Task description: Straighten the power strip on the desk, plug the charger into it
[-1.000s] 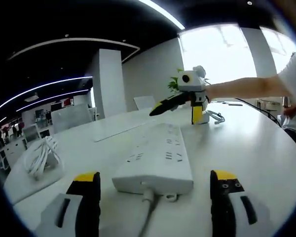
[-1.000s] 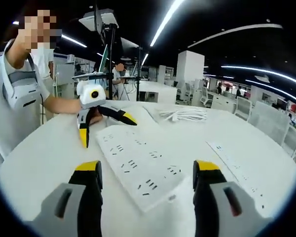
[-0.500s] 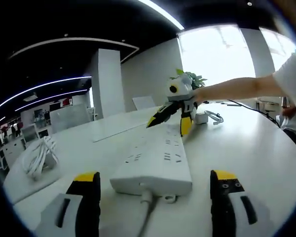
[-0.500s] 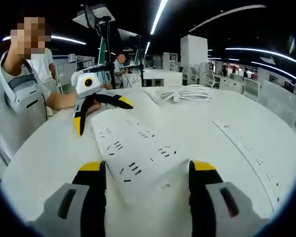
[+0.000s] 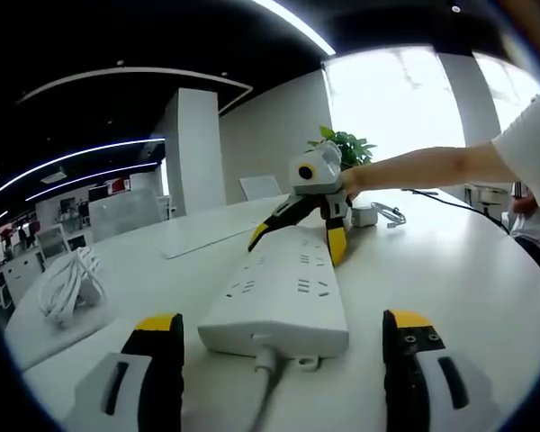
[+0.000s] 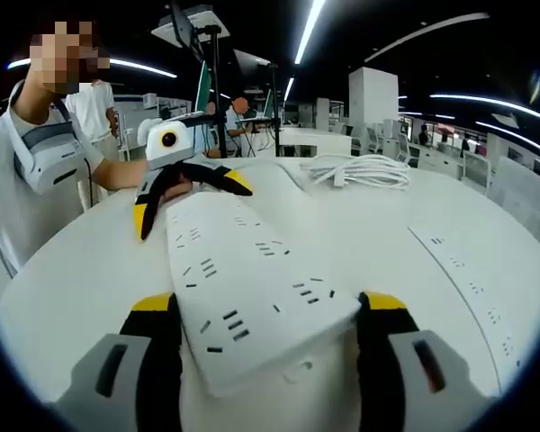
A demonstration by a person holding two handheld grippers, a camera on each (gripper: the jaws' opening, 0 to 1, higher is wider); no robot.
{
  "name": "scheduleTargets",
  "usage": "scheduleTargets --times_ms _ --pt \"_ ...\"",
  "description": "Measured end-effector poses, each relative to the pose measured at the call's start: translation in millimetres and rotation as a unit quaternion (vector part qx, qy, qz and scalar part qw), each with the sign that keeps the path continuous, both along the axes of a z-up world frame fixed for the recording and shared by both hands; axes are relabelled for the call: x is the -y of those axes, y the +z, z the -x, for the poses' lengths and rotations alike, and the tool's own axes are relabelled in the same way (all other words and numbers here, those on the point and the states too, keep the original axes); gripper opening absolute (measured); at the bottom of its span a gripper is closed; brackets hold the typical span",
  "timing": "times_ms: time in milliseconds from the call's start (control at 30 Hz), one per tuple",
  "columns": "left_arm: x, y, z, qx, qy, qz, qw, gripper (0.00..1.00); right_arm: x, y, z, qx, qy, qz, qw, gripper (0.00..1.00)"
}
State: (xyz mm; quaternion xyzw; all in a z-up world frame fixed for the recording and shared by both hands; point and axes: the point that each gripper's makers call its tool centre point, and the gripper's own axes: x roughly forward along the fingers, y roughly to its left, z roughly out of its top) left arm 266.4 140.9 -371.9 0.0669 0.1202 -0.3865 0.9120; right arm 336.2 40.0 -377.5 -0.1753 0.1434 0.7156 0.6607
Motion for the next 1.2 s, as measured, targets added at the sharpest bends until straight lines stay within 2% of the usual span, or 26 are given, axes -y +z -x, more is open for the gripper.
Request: scheduleTargets --times_ms 167,333,500,800,1200 --pt "-6 -1.3 -6.0 -0.007 0.002 0.002 1.0000 0.91 -1 0.2 -5 -0.002 0.000 -0.008 1.0000 0.79" --pt "-12 -3.5 -12.5 -0.020 0.011 0.006 0.9997 0.78 -5 -0.1 -1 0.000 0.001 -0.004 1.0000 0.79" --pt "-9 -4.0 -9.7 -0.024 0.015 0.007 0.9996 0.73 -6 -0.3 3 0.000 0.005 -0.002 1.0000 0.78" --pt "-2 -4.1 -0.1 -0.028 0.004 0.012 0.9995 0.74 -6 -0.8 5 0.000 -0.004 -0.001 1.0000 0.77" --pt "-2 -5.8 0.6 -0.036 -0.009 0.023 0.9990 0.74 5 -2.7 24 0.006 -0.012 0.020 0.9997 0.74"
